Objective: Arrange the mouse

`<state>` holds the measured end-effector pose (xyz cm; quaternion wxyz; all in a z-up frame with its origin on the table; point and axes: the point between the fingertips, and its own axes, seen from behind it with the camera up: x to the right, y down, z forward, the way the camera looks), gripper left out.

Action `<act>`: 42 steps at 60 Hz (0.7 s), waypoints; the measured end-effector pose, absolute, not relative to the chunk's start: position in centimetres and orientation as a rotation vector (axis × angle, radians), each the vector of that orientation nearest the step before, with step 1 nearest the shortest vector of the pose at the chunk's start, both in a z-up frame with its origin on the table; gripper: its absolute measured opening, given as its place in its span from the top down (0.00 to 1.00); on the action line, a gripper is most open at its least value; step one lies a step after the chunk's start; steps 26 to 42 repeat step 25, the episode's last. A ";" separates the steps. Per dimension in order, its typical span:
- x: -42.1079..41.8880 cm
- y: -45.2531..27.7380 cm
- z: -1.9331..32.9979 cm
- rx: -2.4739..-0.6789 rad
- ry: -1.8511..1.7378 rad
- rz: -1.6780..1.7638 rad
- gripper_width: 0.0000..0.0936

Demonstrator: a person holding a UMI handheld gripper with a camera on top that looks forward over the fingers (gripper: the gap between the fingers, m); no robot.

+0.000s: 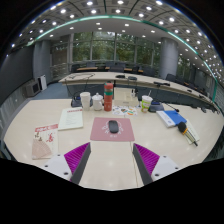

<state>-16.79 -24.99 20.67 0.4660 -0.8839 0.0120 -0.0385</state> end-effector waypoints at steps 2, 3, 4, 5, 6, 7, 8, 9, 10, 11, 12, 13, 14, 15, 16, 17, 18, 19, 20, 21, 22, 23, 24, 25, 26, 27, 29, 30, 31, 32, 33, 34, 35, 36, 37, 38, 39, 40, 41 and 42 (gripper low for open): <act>-17.0 -26.1 21.0 -2.166 0.028 -0.101 0.08; -17.0 -26.6 21.1 -2.165 0.029 -0.103 0.08; -17.1 -27.1 21.2 -2.166 0.032 -0.103 0.08; -17.2 -27.6 21.2 -2.169 0.035 -0.100 0.08; -17.3 -28.0 21.2 -2.172 0.037 -0.097 0.08; -17.5 -28.4 21.2 -2.176 0.037 -0.094 0.08; -17.7 -28.9 21.2 -2.177 0.037 -0.093 0.08; -17.7 -29.2 21.3 -2.179 0.035 -0.094 0.08; -17.8 -29.5 21.3 -2.182 0.033 -0.097 0.08; -17.8 -29.8 21.4 -2.184 0.029 -0.101 0.08; -17.9 -30.0 21.5 -2.183 0.024 -0.105 0.08; -17.9 -30.2 21.6 -2.179 0.020 -0.108 0.08; -18.0 -30.4 21.7 -2.174 0.018 -0.111 0.08; -18.1 -30.5 21.9 -2.170 0.017 -0.113 0.08; -18.2 -30.6 21.9 -2.168 0.015 -0.116 0.08; -18.3 -30.8 21.9 -2.169 0.012 -0.117 0.08; -18.4 -30.9 21.9 -2.171 0.010 -0.119 0.08; -18.4 -31.0 21.9 -2.171 0.010 -0.118 0.08; -18.5 -31.1 22.0 -2.170 0.012 -0.115 0.08; -18.6 -31.2 22.0 -2.167 0.015 -0.111 0.08; -18.7 -31.3 22.1 -2.164 0.016 -0.108 0.08; -18.7 -31.3 22.2 -2.161 0.017 -0.107 0.08; -18.7 -31.4 22.2 -2.158 0.017 -0.110 0.08; -18.7 -31.4 22.3 -2.155 0.016 -0.112 0.08; -18.7 -31.4 22.3 -2.155 0.016 -0.112 0.08; -18.7 -31.4 22.3 -2.155 0.016 -0.112 0.08; -18.7 -31.4 22.3 -2.155 0.016 -0.112 0.08; -18.7 -31.4 22.3 -2.155 0.016 -0.112 0.08; -18.7 -31.4 22.3 -2.155 0.016 -0.112 0.08; -18.7 -31.4 22.3 -2.155 0.016 -0.112 0.08; -18.7 -31.4 22.3 -2.155 0.016 -0.112 0.08; -18.7 -31.4 22.3 -2.155 0.016 -0.112 0.08; -18.7 -31.4 22.3 -2.155 0.016 -0.112 0.08; -18.7 -31.4 22.3 -2.155 0.016 -0.112 0.08; -18.7 -31.4 22.3 -2.155 0.016 -0.112 0.08; -18.7 -31.4 22.3 -2.155 0.016 -0.112 0.08; -18.7 -31.4 22.3 -2.155 0.016 -0.112 0.08; -18.7 -31.4 22.3 -2.155 0.016 -0.112 0.08; -18.7 -31.4 22.3 -2.155 0.016 -0.112 0.08; -18.7 -31.4 22.3 -2.155 0.016 -0.112 0.08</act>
